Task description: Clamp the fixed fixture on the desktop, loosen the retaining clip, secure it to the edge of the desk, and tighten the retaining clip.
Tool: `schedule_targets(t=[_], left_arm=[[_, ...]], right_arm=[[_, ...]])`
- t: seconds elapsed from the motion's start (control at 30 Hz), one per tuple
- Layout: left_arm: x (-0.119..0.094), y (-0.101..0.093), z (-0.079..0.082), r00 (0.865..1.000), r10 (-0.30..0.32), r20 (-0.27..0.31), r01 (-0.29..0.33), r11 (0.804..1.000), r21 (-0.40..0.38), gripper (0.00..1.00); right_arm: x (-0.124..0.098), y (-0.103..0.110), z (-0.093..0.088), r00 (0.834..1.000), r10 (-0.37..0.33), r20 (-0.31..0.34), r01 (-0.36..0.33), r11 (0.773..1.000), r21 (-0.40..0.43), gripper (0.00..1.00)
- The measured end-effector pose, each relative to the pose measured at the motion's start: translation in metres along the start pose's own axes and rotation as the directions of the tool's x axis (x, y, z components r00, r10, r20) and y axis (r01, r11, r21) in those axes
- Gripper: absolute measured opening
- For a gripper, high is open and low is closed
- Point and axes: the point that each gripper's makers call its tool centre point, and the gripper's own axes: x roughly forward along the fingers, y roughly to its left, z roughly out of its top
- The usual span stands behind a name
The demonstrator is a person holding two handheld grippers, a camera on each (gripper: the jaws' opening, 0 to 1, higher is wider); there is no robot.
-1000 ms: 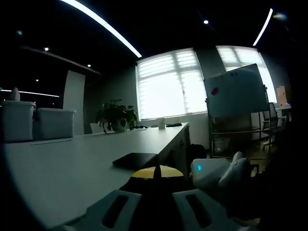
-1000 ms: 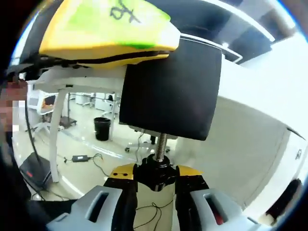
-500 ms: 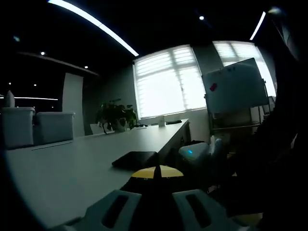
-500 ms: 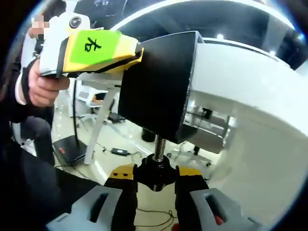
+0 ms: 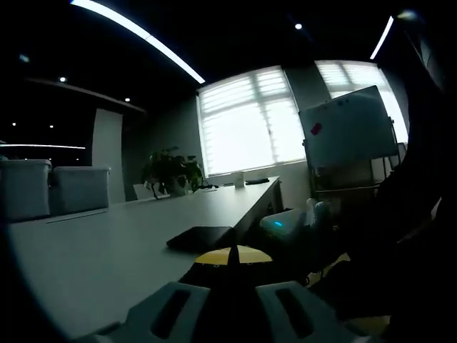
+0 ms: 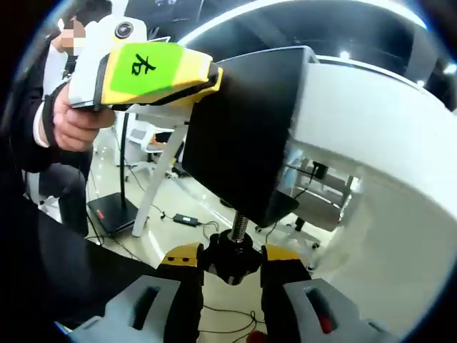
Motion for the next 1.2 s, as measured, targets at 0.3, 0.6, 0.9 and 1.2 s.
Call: schedule_targets(t=[0.3,0.6,0.9,1.2], left_arm=[[-0.001,-0.001,0.000,1.000,0.001,0.002,-0.001,1.000,-0.017,0.01],[-0.002,-0.002,0.001,1.000,-0.003,0.009,0.003,0.999,-0.042,0.01],[-0.004,-0.004,0.001,1.000,-0.007,-0.002,0.007,1.000,-0.023,0.01],[-0.005,-0.003,0.001,1.000,-0.008,0.005,0.008,1.000,-0.024,0.01]], right_arm=[[-0.021,-0.009,-0.003,0.962,-0.274,-0.022,0.274,0.956,0.102,0.33],[-0.011,-0.016,-0.008,0.852,-0.516,-0.086,0.522,0.829,0.201,0.48],[-0.012,-0.023,-0.015,0.767,-0.627,-0.138,0.639,0.727,0.251,0.27],[-0.015,-0.024,-0.013,0.763,-0.635,-0.118,0.646,0.740,0.187,0.25]])
